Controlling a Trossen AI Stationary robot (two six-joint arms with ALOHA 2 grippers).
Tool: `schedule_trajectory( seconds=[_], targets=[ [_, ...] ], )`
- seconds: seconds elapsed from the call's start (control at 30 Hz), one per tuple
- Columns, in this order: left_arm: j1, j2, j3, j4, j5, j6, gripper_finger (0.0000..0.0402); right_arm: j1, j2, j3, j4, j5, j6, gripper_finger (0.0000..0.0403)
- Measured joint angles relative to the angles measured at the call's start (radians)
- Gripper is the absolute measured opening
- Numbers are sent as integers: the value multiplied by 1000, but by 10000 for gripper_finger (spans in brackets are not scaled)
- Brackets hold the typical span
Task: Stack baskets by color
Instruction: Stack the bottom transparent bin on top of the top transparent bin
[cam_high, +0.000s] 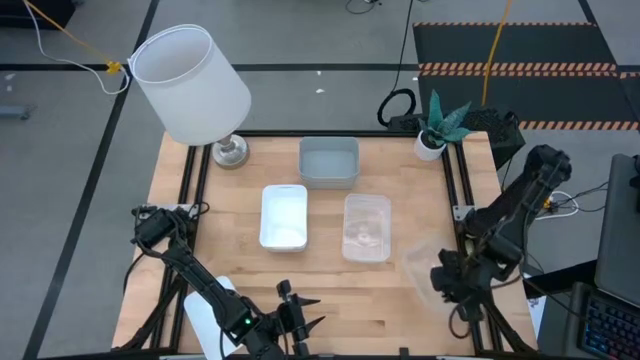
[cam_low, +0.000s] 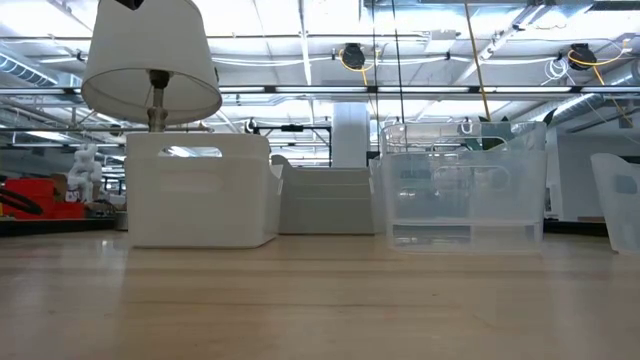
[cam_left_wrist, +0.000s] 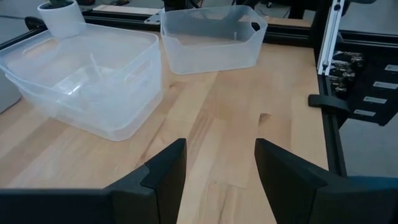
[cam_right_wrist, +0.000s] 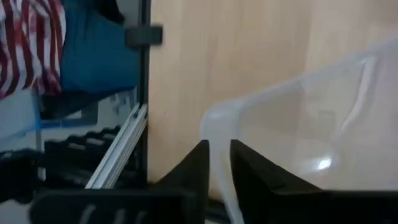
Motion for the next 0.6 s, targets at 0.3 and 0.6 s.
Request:
schedule_trajectory(
  seconds=[0.3, 0.6],
  targets=[
    [0, 0, 0, -1, 1, 2, 191, 110, 67, 0, -25, 0, 17, 143],
    [1, 0, 0, -1, 1, 21, 191, 129, 171, 0, -24, 26, -70, 166]
  ],
)
